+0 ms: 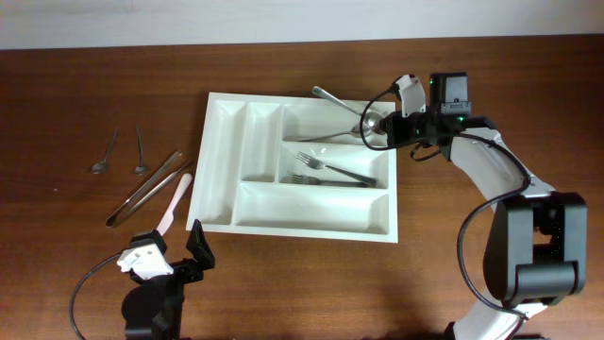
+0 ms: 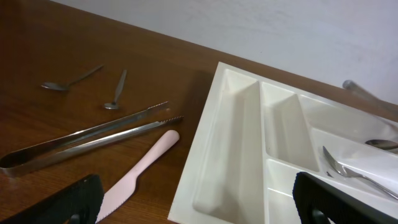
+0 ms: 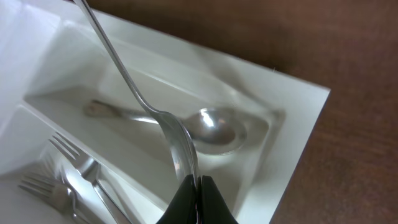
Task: Pack container
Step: 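Carry the spoon left over the tray's top compartment and lower it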
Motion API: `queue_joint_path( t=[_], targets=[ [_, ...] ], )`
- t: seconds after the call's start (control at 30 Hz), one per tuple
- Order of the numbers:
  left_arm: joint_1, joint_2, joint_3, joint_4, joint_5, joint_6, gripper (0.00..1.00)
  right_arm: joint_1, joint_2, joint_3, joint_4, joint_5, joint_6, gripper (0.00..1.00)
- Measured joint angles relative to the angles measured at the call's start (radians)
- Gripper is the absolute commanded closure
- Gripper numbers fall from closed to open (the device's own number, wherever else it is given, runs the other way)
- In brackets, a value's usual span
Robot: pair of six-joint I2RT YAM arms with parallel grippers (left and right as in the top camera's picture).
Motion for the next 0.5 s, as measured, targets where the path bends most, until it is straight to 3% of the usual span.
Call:
queue_joint_path(
  t=[0.5],
  targets=[
    [0.000,0.000,0.000,0.000,0.000,0.000,0.01,0.000,0.037,0.000,-0.048,0.030,0.003,0.96]
  ],
)
